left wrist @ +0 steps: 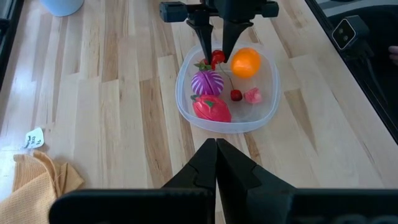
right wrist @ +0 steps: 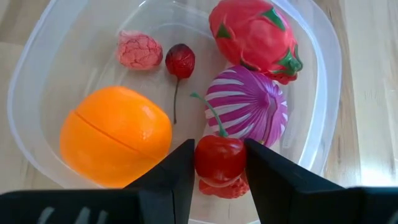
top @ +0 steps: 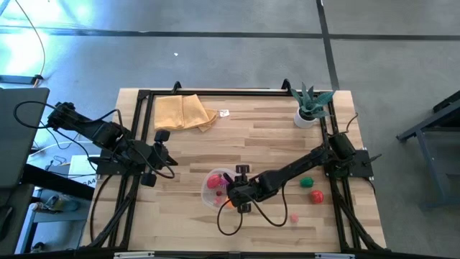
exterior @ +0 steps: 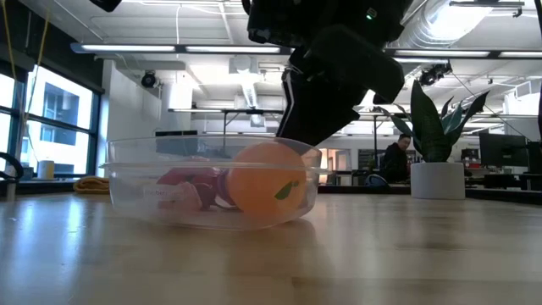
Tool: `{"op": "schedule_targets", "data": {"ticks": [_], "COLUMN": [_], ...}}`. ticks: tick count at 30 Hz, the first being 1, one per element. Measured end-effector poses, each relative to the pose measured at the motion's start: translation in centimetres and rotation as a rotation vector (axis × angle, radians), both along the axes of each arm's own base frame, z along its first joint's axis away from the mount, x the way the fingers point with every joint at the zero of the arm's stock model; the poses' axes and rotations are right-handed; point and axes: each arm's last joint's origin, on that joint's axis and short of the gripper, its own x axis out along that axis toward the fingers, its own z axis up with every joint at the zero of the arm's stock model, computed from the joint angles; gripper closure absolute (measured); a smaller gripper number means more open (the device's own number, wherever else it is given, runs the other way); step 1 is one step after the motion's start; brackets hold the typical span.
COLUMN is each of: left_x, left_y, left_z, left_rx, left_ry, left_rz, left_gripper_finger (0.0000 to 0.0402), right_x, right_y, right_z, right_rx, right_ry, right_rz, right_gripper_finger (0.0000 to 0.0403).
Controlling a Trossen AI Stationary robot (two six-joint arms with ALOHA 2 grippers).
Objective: Pick and placing Produce into tupperware
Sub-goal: Put the cherry into the bin
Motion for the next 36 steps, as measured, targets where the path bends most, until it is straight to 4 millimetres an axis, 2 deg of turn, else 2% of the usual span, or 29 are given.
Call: {"op": "schedule_targets", "data": {"ticks": [36], "left_x": [0.00], "left_y": [-0.01], "left_z": [0.00], "left_rx": [0.000], "left_ry": [0.000], "left_rz": [-0.001], "left_gripper_finger": [0.0401], "right_x": [-0.17], "right_y": [-0.05], "right_z": [-0.11], "right_rx": [0.019], "right_ry": [0.023], "right_rz": [-0.013], "right_gripper_finger": [0.0278]}}
